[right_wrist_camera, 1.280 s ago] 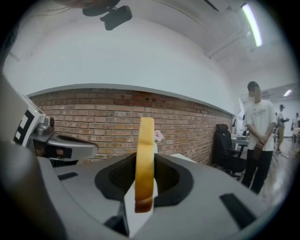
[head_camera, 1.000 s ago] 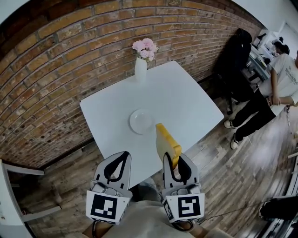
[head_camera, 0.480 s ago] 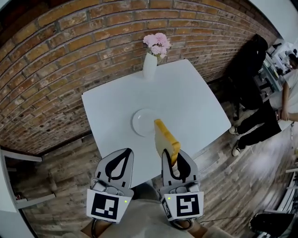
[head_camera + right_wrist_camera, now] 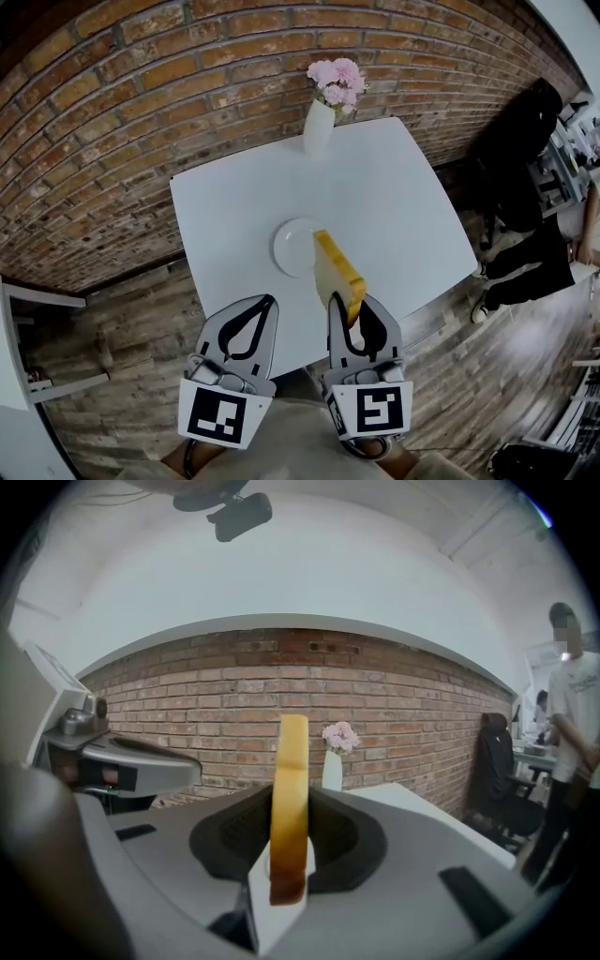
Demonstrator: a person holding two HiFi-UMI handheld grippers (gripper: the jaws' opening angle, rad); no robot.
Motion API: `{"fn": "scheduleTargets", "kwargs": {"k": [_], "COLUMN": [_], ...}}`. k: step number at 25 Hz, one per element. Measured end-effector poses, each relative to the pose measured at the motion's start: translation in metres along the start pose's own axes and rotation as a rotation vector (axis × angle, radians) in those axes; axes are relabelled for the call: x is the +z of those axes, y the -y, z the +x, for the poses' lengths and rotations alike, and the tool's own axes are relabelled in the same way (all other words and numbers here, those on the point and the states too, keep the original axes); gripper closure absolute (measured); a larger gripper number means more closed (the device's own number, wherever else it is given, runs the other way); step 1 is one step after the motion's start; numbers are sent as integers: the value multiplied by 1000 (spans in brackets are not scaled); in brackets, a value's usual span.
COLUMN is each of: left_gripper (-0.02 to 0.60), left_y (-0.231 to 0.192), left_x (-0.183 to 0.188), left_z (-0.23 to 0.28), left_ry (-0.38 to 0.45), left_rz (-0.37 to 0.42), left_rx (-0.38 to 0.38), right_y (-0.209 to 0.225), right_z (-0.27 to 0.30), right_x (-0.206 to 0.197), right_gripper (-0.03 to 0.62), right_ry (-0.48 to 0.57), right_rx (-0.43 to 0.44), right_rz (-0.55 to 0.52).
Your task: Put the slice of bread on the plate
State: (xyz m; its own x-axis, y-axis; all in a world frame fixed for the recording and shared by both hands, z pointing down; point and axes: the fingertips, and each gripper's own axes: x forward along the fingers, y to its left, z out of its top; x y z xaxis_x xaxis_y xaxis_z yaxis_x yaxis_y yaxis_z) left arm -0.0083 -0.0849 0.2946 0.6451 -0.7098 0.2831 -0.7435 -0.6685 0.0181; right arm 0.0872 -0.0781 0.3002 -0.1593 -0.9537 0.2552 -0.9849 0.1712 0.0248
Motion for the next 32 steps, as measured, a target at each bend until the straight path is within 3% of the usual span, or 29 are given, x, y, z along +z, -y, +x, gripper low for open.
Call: {"fn": "scheduleTargets", "kwargs": {"k": [32], "left_gripper": [572], "left_y": [-32], "left_x": [-23], "left_z": [51], "left_ry": [-104], "left_rz": [-30], "left_rx": [61], "right_y": [0], "right_z": [90], "right_x": [-58], "right_gripper": [500], "right_ry": [-129], "right_rx": [130], "right_rz": [4]}}
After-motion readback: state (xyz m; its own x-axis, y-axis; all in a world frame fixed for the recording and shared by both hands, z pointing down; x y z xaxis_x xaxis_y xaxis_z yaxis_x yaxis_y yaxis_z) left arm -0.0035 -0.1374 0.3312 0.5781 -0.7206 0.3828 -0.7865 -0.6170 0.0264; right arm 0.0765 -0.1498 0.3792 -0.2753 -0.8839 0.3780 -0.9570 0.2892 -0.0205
